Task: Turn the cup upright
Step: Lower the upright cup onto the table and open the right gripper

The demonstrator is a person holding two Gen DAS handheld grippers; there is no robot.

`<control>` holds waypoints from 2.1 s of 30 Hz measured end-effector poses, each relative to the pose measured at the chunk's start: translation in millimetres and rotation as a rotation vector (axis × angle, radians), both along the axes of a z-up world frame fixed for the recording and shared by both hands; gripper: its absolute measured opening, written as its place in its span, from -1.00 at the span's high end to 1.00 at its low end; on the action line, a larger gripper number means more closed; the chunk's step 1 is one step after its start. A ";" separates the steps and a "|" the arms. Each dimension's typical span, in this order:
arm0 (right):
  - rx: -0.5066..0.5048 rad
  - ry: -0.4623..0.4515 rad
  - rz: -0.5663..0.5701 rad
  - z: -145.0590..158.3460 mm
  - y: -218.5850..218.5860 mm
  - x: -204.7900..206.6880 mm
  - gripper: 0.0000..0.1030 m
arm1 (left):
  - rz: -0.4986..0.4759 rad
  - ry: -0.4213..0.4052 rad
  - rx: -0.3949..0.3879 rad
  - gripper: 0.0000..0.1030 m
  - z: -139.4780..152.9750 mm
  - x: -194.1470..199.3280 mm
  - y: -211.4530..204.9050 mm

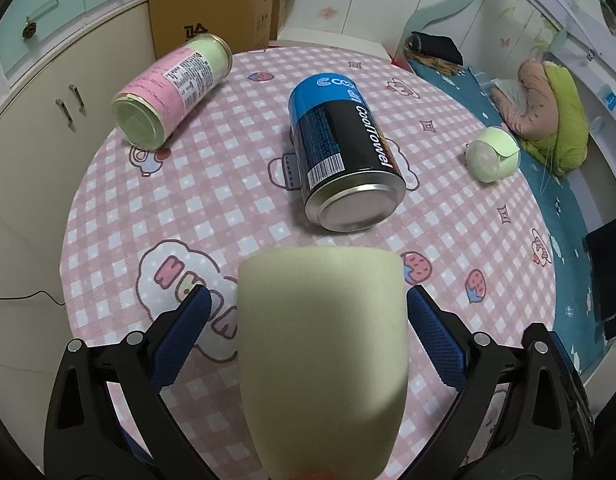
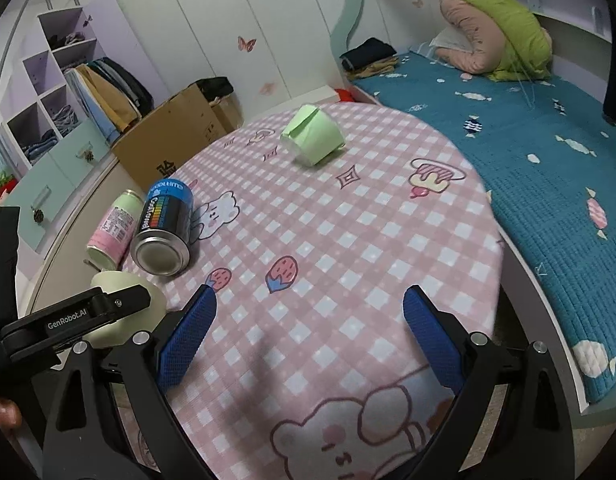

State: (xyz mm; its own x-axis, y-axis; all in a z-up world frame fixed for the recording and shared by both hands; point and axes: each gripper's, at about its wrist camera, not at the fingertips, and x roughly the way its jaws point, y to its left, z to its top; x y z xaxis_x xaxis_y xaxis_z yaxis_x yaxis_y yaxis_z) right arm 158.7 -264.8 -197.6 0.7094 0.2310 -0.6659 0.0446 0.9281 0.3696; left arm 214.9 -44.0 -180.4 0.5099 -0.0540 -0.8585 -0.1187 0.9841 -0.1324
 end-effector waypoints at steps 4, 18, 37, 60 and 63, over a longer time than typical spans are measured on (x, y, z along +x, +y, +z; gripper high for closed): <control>0.008 0.012 0.012 -5.6 1.9 7.2 -0.77 | -0.014 -0.012 0.027 -0.89 2.0 2.1 -3.7; 0.002 0.010 0.037 -1.6 13.5 4.9 -0.77 | -0.097 -0.098 0.028 -0.57 17.7 -13.3 -7.6; -0.049 -0.053 0.041 32.0 37.6 -32.9 -0.77 | -0.184 -0.253 0.040 -0.55 48.3 -65.1 -2.6; -0.099 -0.162 0.030 83.7 60.7 -93.5 -0.77 | -0.195 -0.363 0.011 -0.75 83.0 -122.5 22.0; -0.108 -0.187 0.040 93.5 68.2 -103.3 -0.77 | -0.188 -0.407 0.034 -0.75 94.5 -137.0 28.4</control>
State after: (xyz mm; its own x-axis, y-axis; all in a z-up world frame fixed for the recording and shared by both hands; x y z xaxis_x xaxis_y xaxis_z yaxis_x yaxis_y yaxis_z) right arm 55.4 -196.6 -104.0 0.8144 0.1960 -0.5462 -0.0532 0.9625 0.2659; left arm 78.0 -15.6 -85.8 0.7903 -0.1530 -0.5933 0.1173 0.9882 -0.0985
